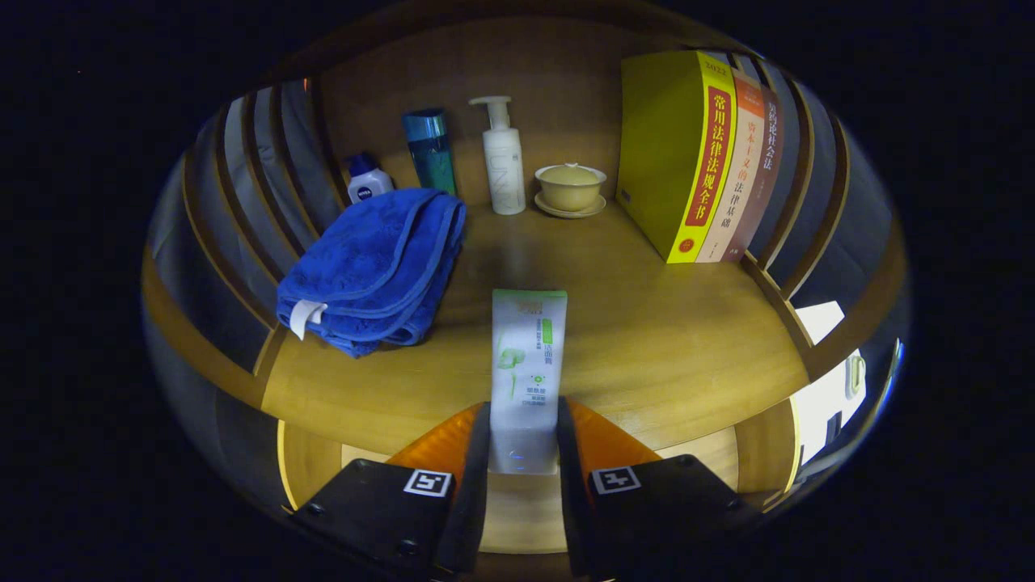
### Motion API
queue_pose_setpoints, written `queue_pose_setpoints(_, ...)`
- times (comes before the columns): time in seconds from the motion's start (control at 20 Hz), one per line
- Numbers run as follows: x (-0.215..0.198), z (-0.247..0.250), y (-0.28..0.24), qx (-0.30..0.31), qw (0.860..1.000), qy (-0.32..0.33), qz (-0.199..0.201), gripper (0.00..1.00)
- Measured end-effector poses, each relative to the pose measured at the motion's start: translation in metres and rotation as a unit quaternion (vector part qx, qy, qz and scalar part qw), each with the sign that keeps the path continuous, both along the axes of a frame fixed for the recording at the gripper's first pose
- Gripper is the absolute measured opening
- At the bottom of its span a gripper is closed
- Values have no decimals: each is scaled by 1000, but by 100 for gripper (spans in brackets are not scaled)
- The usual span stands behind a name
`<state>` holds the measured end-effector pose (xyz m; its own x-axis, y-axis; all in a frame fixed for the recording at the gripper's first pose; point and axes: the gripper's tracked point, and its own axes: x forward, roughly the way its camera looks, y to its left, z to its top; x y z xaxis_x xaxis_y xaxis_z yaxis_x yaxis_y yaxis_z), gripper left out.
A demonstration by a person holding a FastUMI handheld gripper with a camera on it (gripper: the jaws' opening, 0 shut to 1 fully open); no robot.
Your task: Pull open the drawer, take out the items inside it, and place them on the countertop above the cabinet.
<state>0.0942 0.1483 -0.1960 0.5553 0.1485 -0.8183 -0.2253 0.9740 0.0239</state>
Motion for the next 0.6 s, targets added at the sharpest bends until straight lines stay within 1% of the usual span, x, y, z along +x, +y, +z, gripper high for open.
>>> queue_pose_setpoints(0.2, 0, 2, 1, -11, 1000, -7, 10, 52)
queue_pose_setpoints(0.25, 0, 2, 0, -12, 1000, -8, 9, 55)
queue_pose_setpoints(0.45, -2, 6, 0, -11, 1000, -11, 11, 77)
queue_pose_setpoints(0.55, -5, 17, 3, -4, 1000, -22, 16, 89)
queue_pose_setpoints(0.6, -7, 26, 2, -4, 999, -32, 19, 91)
